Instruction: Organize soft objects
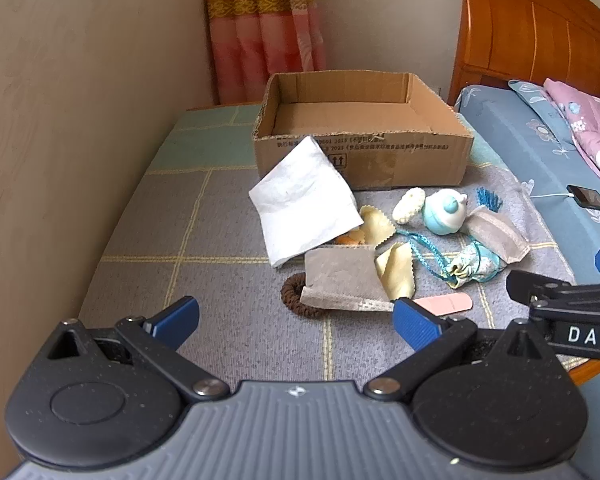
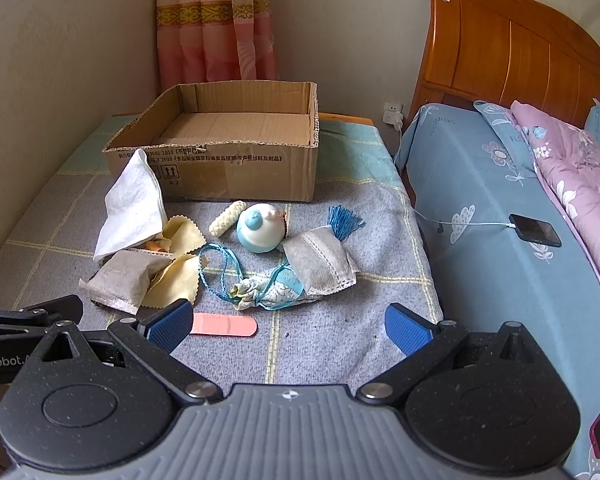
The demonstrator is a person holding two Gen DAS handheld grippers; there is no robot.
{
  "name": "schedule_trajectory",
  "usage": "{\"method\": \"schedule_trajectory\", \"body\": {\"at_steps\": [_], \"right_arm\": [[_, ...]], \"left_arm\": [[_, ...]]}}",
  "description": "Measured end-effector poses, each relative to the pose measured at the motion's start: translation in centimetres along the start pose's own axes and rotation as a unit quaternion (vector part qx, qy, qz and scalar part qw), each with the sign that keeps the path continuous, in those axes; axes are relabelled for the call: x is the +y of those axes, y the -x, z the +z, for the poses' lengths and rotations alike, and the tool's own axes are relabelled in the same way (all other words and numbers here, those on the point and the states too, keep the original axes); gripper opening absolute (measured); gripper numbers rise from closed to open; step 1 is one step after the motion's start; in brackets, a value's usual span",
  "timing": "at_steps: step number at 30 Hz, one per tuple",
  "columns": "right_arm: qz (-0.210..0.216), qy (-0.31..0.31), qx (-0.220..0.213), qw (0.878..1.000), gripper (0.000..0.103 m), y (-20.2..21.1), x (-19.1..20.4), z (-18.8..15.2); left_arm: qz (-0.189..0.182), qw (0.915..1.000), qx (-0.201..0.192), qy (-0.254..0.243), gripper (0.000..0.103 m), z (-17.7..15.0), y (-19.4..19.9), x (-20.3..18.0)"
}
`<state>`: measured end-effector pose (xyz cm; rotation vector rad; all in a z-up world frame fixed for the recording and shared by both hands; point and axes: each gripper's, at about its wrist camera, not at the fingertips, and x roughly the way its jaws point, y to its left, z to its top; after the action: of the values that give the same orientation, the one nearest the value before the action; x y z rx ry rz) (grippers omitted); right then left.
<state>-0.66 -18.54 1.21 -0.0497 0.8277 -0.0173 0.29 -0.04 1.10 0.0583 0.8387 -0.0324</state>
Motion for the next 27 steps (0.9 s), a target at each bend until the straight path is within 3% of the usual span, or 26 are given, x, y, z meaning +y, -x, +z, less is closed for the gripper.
{"method": "schedule_trajectory", "body": {"at_steps": [11, 27], "right_arm": [[-0.006, 0.013, -0.005, 1.000, 0.103, -0.6, 0.1, 0.1], [0.035, 0.049, -0.028, 0.998, 0.103, -2.3, -0.4, -0.4]], "left_arm": [[-0.021, 0.9996, -0.014, -0.012, 0.102, -0.4, -0.4, 0.0], [-0.032, 0.9992, -0.007, -0.024, 0.102, -1.2, -3.0, 1.3]]}}
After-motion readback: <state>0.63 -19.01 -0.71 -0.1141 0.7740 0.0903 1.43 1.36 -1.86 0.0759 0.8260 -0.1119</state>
